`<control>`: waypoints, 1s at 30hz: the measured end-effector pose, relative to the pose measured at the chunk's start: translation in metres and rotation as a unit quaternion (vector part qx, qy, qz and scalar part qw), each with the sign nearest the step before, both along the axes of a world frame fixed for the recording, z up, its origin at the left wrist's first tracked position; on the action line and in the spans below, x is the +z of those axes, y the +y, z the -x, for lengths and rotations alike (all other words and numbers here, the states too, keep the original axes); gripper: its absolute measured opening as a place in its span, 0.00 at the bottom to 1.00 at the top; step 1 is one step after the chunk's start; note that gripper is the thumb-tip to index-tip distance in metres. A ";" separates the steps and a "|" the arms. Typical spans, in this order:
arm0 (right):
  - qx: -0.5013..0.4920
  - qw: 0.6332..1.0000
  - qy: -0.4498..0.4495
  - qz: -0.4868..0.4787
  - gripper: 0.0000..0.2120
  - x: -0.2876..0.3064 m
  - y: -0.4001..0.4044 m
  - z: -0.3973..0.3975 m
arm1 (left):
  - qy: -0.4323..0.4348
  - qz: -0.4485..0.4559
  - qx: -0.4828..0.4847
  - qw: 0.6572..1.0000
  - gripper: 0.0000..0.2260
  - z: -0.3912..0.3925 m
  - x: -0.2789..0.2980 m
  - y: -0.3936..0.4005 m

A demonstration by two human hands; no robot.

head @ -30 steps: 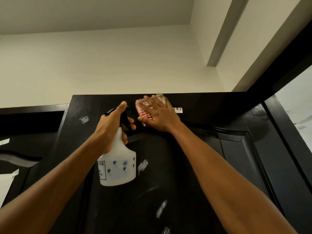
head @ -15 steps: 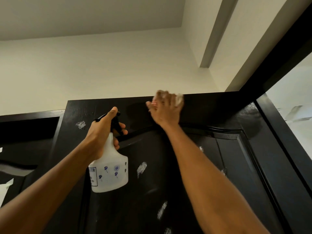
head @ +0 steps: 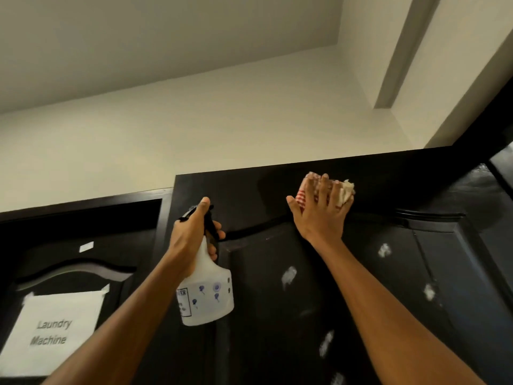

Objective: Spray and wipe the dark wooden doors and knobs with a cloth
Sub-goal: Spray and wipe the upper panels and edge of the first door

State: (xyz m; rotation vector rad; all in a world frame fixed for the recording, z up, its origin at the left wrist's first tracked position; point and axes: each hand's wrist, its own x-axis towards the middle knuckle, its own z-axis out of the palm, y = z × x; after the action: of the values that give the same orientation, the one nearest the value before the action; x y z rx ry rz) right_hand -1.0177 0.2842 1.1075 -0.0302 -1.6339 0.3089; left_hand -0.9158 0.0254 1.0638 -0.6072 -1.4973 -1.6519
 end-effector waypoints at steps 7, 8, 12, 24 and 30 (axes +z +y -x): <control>0.026 0.978 0.009 -0.206 0.40 -0.012 -0.086 0.007 | 0.009 -0.040 0.058 0.997 0.28 -0.003 -0.013 -0.056; 0.028 0.971 0.002 -0.236 0.40 -0.015 -0.097 0.006 | 0.009 -0.032 0.063 0.997 0.28 -0.003 -0.014 -0.062; 0.023 0.936 -0.015 -0.350 0.40 -0.019 -0.151 0.008 | 0.023 -0.030 0.062 0.997 0.26 -0.006 -0.014 -0.076; 0.056 0.974 -0.021 -0.217 0.38 0.060 -0.191 -0.007 | 0.031 -0.006 0.068 0.997 0.28 -0.025 -0.025 -0.085; 0.034 0.999 -0.028 -0.017 0.40 0.084 -0.141 0.000 | 0.033 0.003 0.083 0.996 0.30 -0.027 -0.020 -0.103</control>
State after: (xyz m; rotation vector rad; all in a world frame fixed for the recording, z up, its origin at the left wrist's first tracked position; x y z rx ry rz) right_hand -1.0182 0.1431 1.1918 0.0430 -1.6987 0.3341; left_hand -0.8890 -0.0780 1.0441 -0.5212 -1.4648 -1.4870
